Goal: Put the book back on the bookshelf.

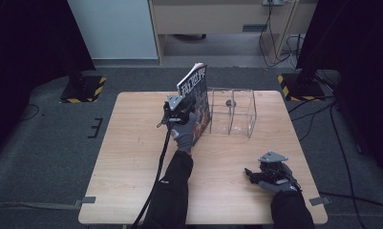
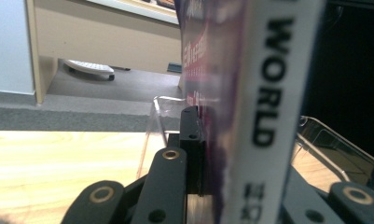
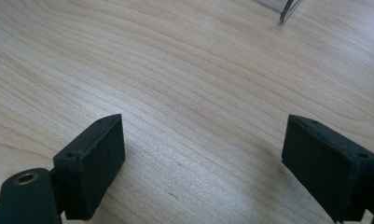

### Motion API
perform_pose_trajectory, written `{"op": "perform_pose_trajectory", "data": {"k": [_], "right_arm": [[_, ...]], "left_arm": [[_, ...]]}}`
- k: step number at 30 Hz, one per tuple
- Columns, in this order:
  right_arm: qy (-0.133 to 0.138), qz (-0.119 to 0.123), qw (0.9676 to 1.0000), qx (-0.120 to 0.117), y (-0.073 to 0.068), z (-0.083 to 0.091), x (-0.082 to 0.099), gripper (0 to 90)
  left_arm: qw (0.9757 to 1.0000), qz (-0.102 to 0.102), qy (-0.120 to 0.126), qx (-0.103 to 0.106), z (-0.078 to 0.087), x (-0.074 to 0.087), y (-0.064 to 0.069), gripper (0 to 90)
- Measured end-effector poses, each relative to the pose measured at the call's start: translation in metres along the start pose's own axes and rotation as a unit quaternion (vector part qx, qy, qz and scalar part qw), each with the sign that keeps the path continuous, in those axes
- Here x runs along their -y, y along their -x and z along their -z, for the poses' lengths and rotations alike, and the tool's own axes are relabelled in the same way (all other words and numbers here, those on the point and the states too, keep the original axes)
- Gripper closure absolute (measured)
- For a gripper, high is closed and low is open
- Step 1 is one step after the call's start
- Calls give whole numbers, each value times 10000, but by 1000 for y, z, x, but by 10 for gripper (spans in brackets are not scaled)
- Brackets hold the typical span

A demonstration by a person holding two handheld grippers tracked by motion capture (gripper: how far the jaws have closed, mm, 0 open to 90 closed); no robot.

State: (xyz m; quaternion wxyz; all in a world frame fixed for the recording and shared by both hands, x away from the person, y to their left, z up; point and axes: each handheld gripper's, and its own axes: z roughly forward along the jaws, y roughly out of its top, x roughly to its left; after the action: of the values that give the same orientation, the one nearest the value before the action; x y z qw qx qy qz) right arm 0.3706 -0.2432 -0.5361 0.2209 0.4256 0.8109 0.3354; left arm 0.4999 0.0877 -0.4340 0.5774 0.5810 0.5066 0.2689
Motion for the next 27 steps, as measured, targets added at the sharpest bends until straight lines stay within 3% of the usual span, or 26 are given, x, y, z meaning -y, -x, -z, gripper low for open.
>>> {"op": "perform_pose_trajectory", "data": {"k": [7, 20, 27], "right_arm": [[9, -15, 10000, 19, 0, 0, 0, 132], [6, -17, 10000, 12, -1, -1, 0, 133], [7, -10, 10000, -3, 0, -1, -1, 133]], "left_arm": [[10000, 75, -28, -4, 9, 8, -9, 788], [10000, -58, 14, 79, 23, 21, -12, 709], [9997, -121, 147, 161, 44, 27, -16, 514]]}}
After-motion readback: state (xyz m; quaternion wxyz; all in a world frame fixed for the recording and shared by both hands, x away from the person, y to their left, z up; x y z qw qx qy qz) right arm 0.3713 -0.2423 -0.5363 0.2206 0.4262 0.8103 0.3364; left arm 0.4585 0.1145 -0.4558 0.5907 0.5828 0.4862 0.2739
